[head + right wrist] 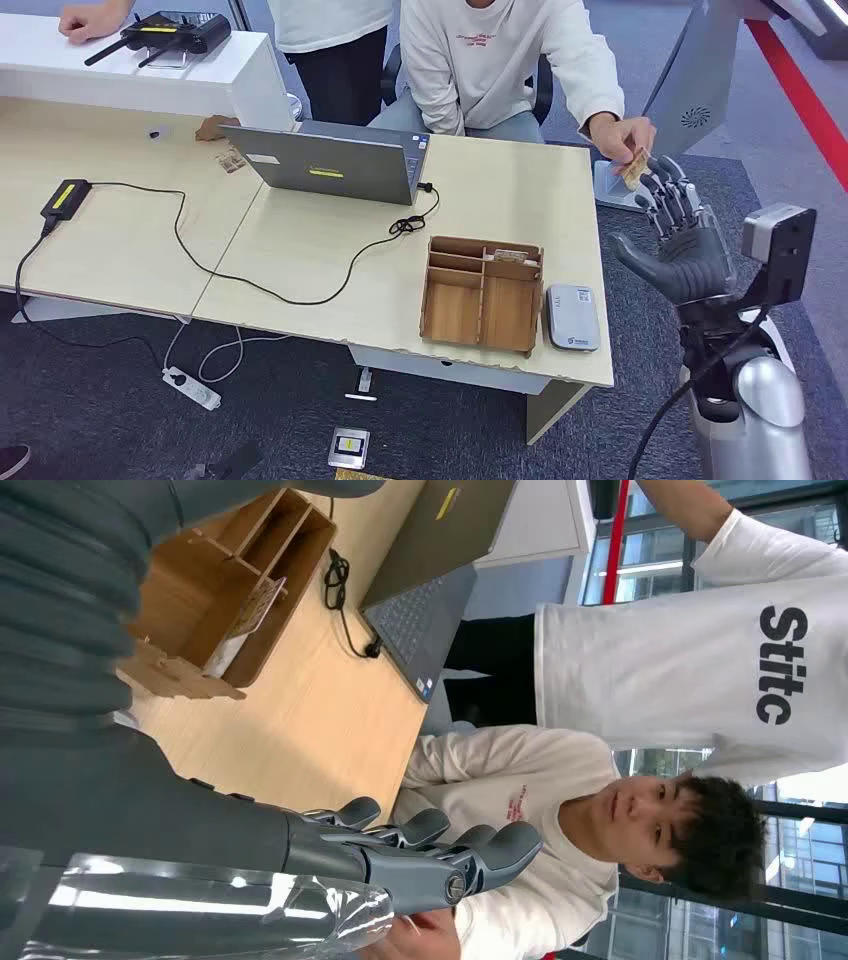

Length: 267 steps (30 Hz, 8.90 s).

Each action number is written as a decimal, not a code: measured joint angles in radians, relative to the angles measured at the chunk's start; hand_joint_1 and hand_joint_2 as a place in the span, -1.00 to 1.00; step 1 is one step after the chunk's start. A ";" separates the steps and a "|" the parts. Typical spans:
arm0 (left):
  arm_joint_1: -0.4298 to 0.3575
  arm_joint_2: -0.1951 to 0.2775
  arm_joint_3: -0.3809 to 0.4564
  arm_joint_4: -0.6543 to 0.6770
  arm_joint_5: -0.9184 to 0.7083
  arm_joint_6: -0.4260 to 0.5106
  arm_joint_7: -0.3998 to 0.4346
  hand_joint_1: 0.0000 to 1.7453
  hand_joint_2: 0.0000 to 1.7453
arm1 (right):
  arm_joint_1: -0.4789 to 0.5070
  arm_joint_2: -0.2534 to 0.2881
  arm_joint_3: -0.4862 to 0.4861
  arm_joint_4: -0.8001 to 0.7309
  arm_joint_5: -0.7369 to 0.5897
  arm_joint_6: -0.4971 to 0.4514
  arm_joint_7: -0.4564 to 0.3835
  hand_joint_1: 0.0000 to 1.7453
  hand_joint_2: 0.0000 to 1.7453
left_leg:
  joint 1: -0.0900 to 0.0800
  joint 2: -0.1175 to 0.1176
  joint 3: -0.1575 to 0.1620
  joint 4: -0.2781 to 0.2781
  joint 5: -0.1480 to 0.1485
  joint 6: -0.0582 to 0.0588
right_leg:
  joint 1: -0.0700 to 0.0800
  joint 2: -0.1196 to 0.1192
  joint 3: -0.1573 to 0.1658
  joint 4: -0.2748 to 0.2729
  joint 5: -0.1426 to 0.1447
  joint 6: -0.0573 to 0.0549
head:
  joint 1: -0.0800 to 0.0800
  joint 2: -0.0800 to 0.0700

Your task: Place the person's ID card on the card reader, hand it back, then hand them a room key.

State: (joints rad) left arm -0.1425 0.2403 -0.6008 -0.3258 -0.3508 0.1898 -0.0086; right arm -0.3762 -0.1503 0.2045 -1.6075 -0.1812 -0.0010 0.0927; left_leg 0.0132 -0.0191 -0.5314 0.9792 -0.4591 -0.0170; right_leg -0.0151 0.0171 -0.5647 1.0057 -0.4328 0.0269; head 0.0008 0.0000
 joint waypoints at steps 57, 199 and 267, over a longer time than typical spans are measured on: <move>-0.028 -0.013 -0.055 -0.026 0.002 -0.005 -0.006 -1.00 -1.00 | -0.349 -0.014 0.148 0.627 1.195 -0.491 -0.355 1.00 1.00 | 0.000 -0.001 -0.001 0.000 0.001 0.000 | 0.000 -0.001 0.000 0.000 0.000 0.000 | 0.000 0.000; -0.072 0.016 -0.158 -0.009 0.078 0.019 0.042 -1.00 -1.00 | -0.128 -0.021 0.300 0.791 0.927 -0.249 -0.222 1.00 1.00 | 0.000 0.000 0.000 0.000 0.001 0.000 | 0.000 -0.001 0.000 0.000 0.000 0.000 | 0.000 0.000; -0.157 -0.002 -0.161 -0.008 -0.054 -0.093 0.023 -1.00 -1.00 | -0.602 0.088 0.248 1.112 1.095 -0.348 -0.327 -1.00 1.00 | 0.000 0.000 0.000 0.001 0.001 0.000 | -0.001 -0.001 0.000 0.000 0.001 0.001 | 0.000 0.000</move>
State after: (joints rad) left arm -0.2998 0.2382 -0.7616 -0.3338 -0.4049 0.0966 0.0141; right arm -0.9787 -0.0626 0.4527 -0.4954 0.9137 -0.3492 -0.2340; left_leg 0.0129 -0.0195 -0.5313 0.9798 -0.4577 -0.0168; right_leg -0.0159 0.0163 -0.5643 1.0061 -0.4318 0.0276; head 0.0010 0.0000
